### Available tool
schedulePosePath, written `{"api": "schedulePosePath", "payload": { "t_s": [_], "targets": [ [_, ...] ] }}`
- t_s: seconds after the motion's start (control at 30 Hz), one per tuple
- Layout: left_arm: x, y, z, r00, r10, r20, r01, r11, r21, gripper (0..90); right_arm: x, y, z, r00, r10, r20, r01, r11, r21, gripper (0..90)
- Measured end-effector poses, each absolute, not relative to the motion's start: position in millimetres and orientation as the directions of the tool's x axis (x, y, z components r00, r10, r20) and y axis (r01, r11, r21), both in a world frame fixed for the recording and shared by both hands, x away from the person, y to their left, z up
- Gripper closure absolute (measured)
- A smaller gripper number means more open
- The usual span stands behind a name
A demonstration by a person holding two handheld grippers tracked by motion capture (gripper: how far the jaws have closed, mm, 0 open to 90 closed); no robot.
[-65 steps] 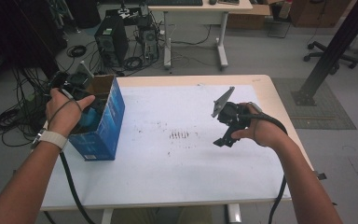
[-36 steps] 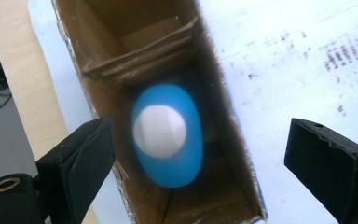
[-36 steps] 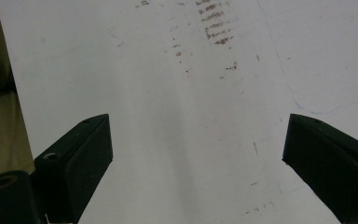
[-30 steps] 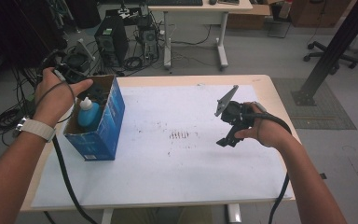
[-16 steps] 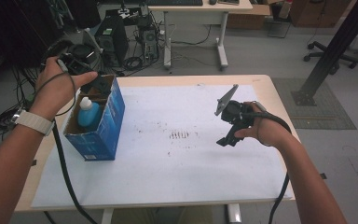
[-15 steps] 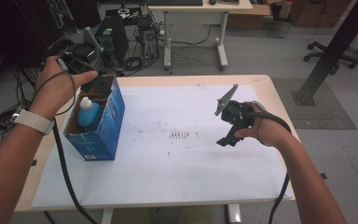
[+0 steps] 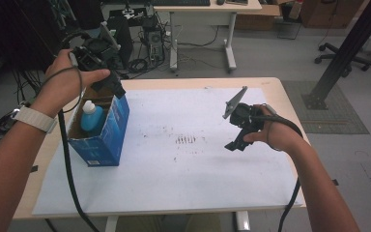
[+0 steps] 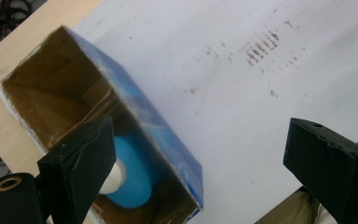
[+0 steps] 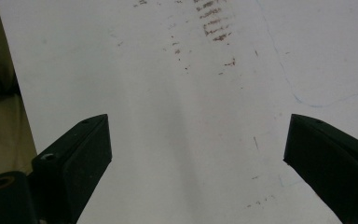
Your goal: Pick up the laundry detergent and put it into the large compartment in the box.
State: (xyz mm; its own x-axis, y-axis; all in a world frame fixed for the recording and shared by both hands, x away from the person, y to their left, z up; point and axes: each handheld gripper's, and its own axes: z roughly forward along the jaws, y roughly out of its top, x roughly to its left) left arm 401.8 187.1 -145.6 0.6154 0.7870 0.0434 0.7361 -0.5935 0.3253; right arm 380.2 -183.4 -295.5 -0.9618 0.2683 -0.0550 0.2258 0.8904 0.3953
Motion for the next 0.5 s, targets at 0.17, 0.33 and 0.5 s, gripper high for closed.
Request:
{"api": "schedulePosePath", "payload": {
  "t_s": [0.17,0.33,0.5],
  "targets": [
    [404,175,-145,0.655,0.754,0.046,0.705,-0.632,0.323,9.5,379,-184,-295,-0.961,0.272,-0.053,0.23,0.889,0.395,7.4],
    [405,167,-145,0.694,0.718,0.045,0.672,-0.669,0.316,9.5,379,-184,-295,-0.961,0.273,-0.05,0.233,0.891,0.391,7.5],
    [408,161,-147,0.721,0.692,0.04,0.652,-0.696,0.3,9.8,380,-184,-293,-0.96,0.273,-0.055,0.231,0.891,0.391,7.5]
  ]
}}
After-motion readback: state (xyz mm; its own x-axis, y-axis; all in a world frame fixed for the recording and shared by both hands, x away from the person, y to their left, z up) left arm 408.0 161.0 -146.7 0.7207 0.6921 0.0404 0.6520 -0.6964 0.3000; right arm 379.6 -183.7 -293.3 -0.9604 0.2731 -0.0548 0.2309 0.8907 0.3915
